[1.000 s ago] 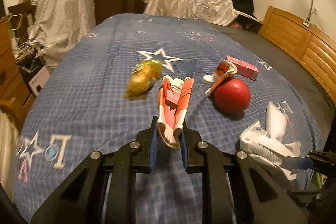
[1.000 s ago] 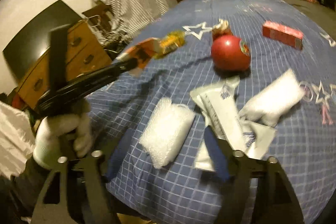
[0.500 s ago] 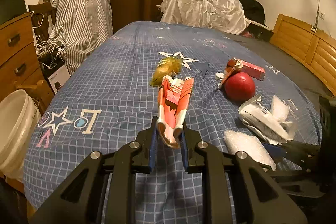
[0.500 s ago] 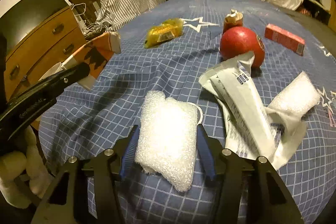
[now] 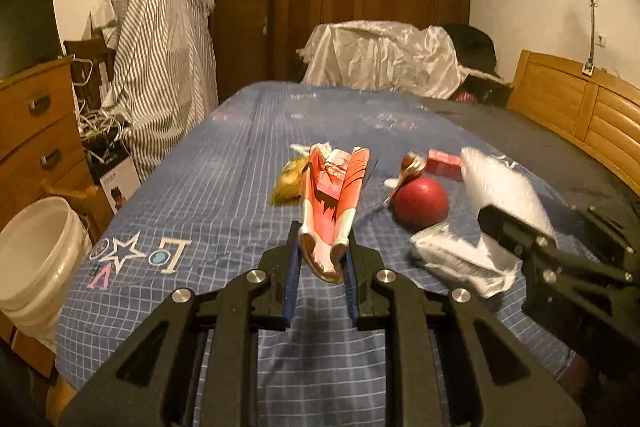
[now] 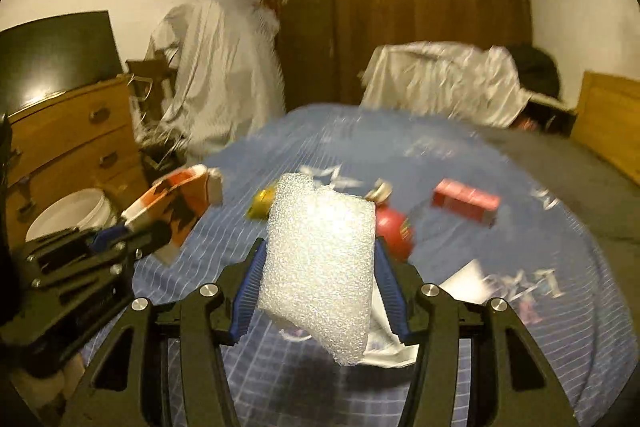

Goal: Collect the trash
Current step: 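Carry the paper cup and foam sheet with both tools over the bucket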

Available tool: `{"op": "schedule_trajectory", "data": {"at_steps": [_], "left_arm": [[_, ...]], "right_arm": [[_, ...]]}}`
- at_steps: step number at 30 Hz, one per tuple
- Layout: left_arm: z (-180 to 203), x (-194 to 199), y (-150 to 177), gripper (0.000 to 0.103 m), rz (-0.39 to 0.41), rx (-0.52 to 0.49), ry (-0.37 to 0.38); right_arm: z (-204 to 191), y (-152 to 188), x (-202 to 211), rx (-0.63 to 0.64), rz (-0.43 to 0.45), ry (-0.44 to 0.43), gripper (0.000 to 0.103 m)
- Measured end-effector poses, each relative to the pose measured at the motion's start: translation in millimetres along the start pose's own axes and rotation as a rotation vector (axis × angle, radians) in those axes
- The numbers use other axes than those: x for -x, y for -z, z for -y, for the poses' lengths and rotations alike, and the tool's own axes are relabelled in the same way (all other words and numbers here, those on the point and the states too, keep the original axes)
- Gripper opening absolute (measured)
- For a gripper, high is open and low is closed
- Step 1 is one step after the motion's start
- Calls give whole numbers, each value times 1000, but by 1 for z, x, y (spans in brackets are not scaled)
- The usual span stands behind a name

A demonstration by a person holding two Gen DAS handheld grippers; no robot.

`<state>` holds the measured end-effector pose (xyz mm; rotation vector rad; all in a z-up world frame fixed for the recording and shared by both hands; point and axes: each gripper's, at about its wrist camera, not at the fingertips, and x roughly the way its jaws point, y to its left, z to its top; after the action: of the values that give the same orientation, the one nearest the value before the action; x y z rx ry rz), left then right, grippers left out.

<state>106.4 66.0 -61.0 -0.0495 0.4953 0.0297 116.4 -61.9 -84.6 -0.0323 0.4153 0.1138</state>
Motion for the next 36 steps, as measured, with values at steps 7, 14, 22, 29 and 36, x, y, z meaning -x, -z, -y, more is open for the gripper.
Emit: {"op": "schedule_trajectory", "data": {"at_steps": [7, 14, 22, 29, 36], "left_arm": [[24, 12, -12, 18, 36, 4, 9], [36, 18, -18, 18, 48, -7, 23], [28, 21, -22, 18, 53, 1, 11], [-17, 29, -36, 18, 65, 29, -68], [-97, 43, -54, 18, 70, 92, -202]], "right_arm": [[20, -12, 33, -12, 96, 100, 54], [35, -9, 47, -21, 102, 117, 54], [24, -21, 53, -4, 108, 95, 54], [-20, -54, 34, 27, 98, -35, 54], [-92, -101, 3, 81, 81, -190, 55]]}}
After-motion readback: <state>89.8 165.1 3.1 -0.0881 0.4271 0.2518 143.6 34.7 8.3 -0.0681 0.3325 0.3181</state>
